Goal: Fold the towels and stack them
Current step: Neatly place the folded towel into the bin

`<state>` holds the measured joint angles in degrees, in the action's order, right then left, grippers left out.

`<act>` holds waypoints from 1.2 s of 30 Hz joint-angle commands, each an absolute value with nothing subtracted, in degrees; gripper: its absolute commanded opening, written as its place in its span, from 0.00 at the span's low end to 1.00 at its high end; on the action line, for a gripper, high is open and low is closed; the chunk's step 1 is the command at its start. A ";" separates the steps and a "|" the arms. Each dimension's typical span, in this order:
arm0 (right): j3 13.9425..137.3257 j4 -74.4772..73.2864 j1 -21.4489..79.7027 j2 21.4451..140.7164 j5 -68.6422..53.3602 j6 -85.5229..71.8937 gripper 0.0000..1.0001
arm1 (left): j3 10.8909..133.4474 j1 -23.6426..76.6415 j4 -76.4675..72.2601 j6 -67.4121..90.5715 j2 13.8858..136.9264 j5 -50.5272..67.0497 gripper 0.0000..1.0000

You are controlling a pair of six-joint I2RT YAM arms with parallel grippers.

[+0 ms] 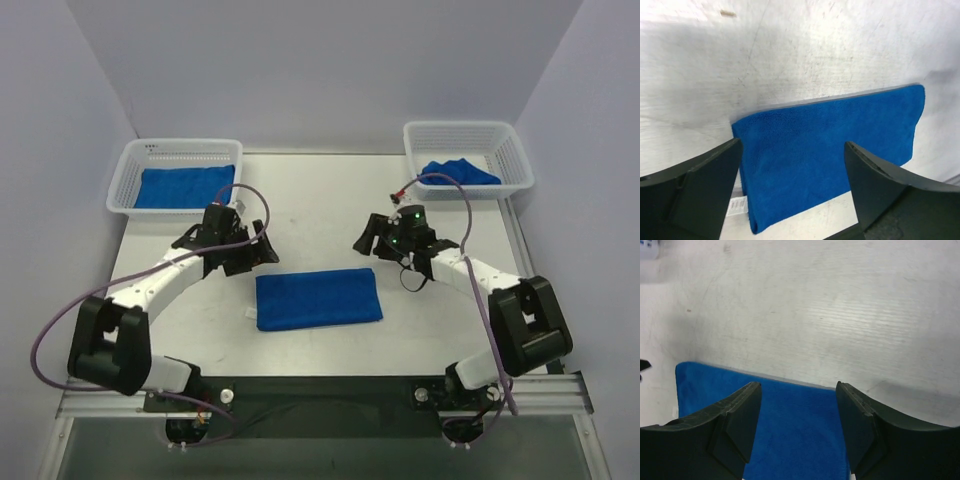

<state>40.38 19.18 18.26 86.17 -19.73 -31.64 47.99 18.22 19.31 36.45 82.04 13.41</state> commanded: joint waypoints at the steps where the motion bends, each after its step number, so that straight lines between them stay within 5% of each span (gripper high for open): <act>1: 49.11 1.43 26.08 81.66 -8.92 -19.10 0.62 | 53.52 17.40 27.31 30.59 75.33 6.42 0.96; 13: 80.49 -23.64 61.76 102.01 4.74 -18.46 0.69 | 43.34 4.49 34.19 27.07 63.72 0.00 0.98; 28: 94.13 -26.02 71.63 118.30 6.06 -10.29 0.68 | 38.58 1.23 30.85 29.00 67.14 1.32 0.97; 36: 99.49 -25.66 73.04 123.22 5.90 -5.98 0.58 | 38.67 1.14 30.85 28.83 67.68 1.23 0.98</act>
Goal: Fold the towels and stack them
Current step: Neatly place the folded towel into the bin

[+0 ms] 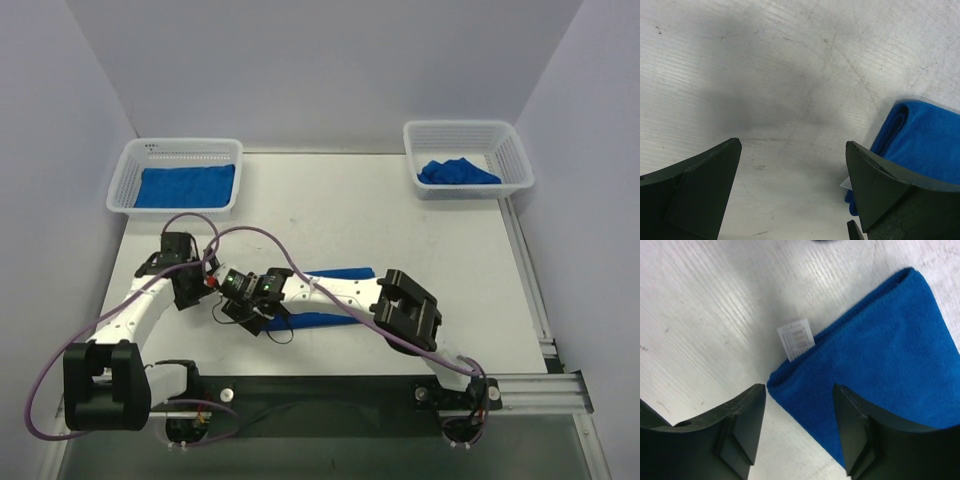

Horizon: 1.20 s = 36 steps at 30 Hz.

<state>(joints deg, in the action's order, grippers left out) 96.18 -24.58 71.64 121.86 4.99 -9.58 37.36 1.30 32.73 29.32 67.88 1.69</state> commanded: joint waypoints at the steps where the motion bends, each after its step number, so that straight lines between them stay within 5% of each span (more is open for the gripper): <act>1: 99.93 -25.58 73.39 124.09 5.63 -5.72 0.55 | 38.67 1.14 30.85 28.74 67.85 1.23 0.97; 16: 93.70 -25.66 73.92 126.91 7.03 -6.41 0.53 | 38.76 1.14 30.85 28.48 69.52 2.55 0.97; 20: 89.92 -25.66 72.34 125.95 9.40 -7.99 0.40 | 38.50 1.23 30.85 28.65 69.79 3.34 0.97; 27: 82.36 -21.99 66.98 118.85 8.54 -10.37 0.00 | 37.62 2.46 30.59 29.97 69.34 7.46 0.97; 36: 69.36 -6.62 60.56 103.90 -3.59 -14.68 0.00 | 35.69 14.31 22.53 40.68 68.47 15.99 0.98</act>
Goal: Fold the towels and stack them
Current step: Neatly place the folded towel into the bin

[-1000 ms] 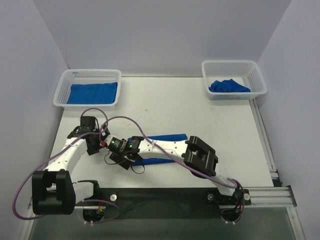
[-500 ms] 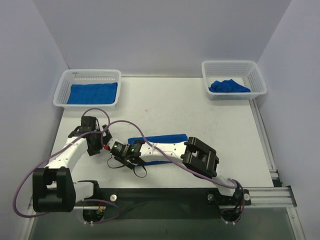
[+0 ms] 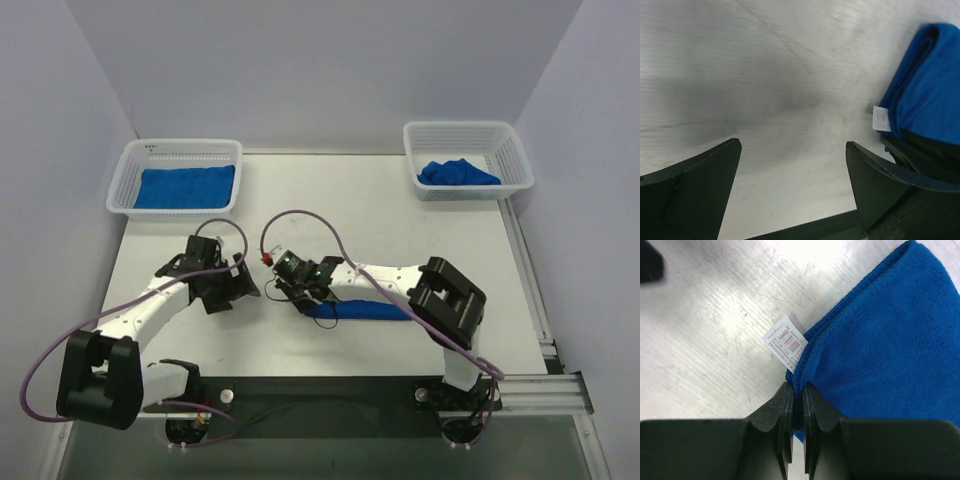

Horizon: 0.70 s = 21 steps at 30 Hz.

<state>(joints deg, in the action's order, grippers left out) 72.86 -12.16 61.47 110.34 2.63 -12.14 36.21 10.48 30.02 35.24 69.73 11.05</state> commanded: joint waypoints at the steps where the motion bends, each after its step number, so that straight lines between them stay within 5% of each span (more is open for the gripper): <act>1: 68.21 -4.94 60.12 102.93 -4.73 -15.11 0.00 | 35.42 15.72 21.11 42.00 68.47 16.61 0.97; 21: 52.03 16.78 55.64 96.07 -13.71 -23.38 0.00 | 34.54 27.95 0.79 59.06 82.70 15.21 0.97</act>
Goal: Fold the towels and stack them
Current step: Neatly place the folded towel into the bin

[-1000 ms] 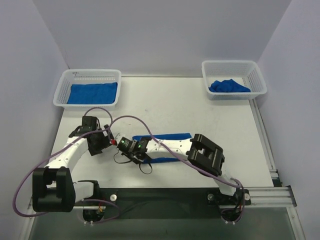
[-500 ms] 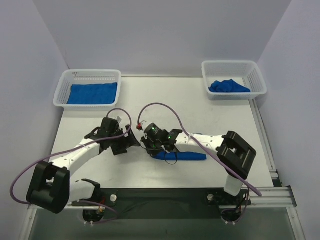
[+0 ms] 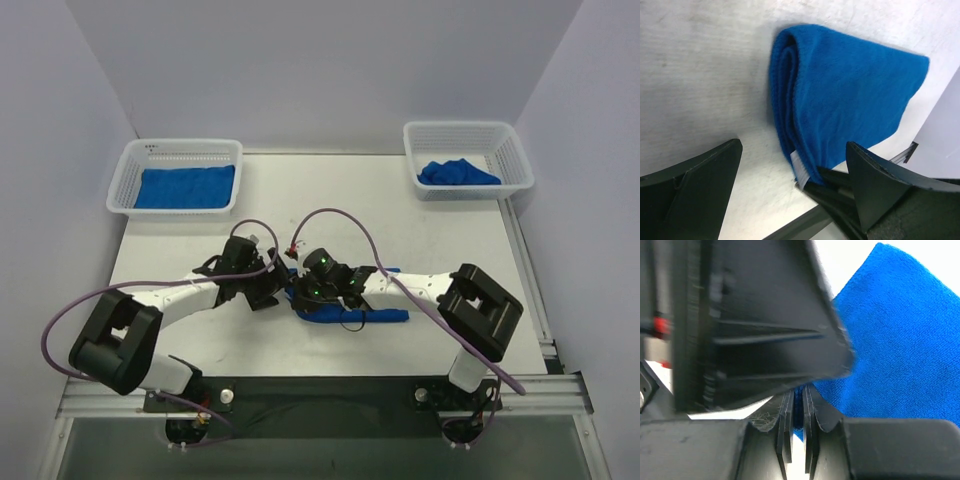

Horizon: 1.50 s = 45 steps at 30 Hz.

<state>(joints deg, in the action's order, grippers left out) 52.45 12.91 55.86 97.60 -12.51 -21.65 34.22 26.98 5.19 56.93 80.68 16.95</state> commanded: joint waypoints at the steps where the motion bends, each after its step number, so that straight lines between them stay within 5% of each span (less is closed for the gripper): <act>1: 51.94 16.96 55.46 95.98 -13.71 -23.55 0.00 | 34.89 28.47 1.23 59.15 83.49 14.77 0.97; 13: 49.40 20.83 54.40 92.90 -12.39 -26.98 0.00 | 31.03 30.94 -3.25 65.56 86.13 13.28 0.95; 20: 48.43 22.41 54.40 92.29 -12.13 -27.95 0.00 | 28.22 31.47 -6.15 68.55 85.43 10.64 0.83; 27: 47.46 22.94 54.40 92.20 -12.30 -28.12 0.00 | 26.63 31.64 -8.43 69.96 85.87 9.67 0.61; 38: 47.46 21.53 54.93 91.58 -12.04 -26.28 0.01 | 24.96 31.55 -10.11 69.26 83.94 8.26 0.11; 39: 47.55 20.92 55.11 91.67 -12.13 -26.02 0.15 | 24.96 31.55 -9.85 68.82 83.67 8.09 0.01; 42: 47.99 19.00 55.20 90.44 -12.30 -25.05 0.54 | 25.22 31.46 -8.62 66.02 82.10 7.30 0.00; 45: 47.90 14.53 55.02 86.93 -10.82 -23.21 0.73 | 26.45 31.11 -5.72 61.80 79.81 6.42 0.00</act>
